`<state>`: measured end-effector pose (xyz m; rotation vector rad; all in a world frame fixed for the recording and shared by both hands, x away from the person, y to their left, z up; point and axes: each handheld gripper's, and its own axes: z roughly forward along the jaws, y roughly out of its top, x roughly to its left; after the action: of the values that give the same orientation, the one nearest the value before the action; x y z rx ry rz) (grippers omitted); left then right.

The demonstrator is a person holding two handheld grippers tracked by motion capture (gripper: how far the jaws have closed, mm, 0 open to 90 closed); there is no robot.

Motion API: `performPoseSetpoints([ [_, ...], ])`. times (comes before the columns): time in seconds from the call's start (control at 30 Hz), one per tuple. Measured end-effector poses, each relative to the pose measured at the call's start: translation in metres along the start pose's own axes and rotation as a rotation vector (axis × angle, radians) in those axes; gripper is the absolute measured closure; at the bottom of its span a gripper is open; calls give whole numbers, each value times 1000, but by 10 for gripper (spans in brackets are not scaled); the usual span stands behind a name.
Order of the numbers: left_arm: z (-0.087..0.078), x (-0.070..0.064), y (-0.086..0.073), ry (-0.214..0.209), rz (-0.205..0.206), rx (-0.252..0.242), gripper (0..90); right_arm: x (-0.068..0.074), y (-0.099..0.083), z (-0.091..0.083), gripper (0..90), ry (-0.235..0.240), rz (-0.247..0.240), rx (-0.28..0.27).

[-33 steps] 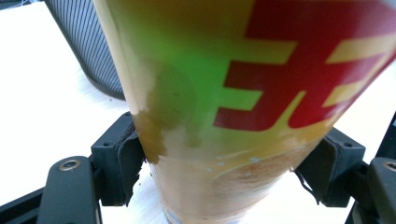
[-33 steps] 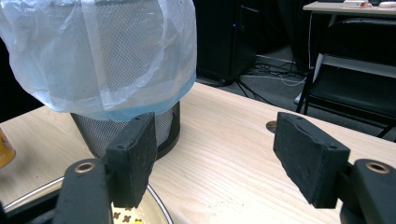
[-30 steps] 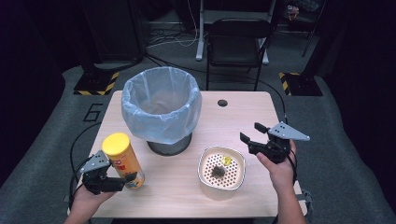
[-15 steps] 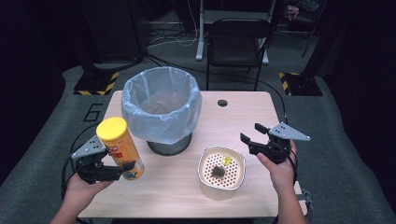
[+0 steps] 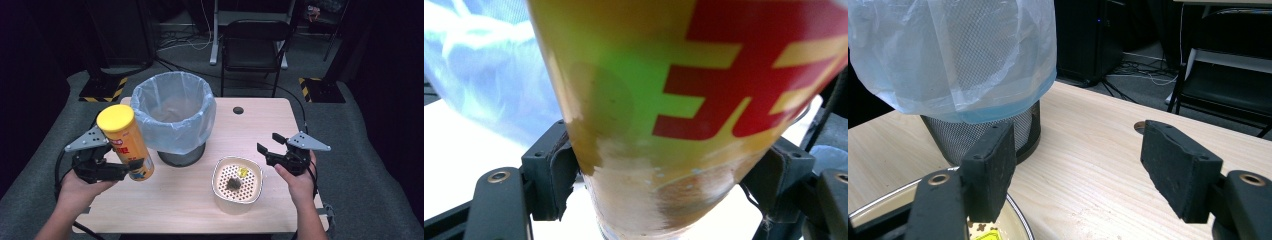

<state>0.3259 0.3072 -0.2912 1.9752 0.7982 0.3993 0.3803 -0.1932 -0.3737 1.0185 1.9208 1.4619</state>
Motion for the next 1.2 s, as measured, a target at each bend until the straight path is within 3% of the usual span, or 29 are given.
performPoseSetpoints([
  [0.43,-15,-12,57,-2,14,-3,242,0,-2,0,303,0,21,8],
  [0.63,-20,-12,85,-13,27,-28,242,-2,-3,1,303,-1,13,3],
  [0.83,-12,-10,110,-22,30,-22,242,-1,-4,3,303,0,9,12],
  [1.2,17,7,136,-23,-5,-33,242,-1,-5,4,303,1,10,17],
])
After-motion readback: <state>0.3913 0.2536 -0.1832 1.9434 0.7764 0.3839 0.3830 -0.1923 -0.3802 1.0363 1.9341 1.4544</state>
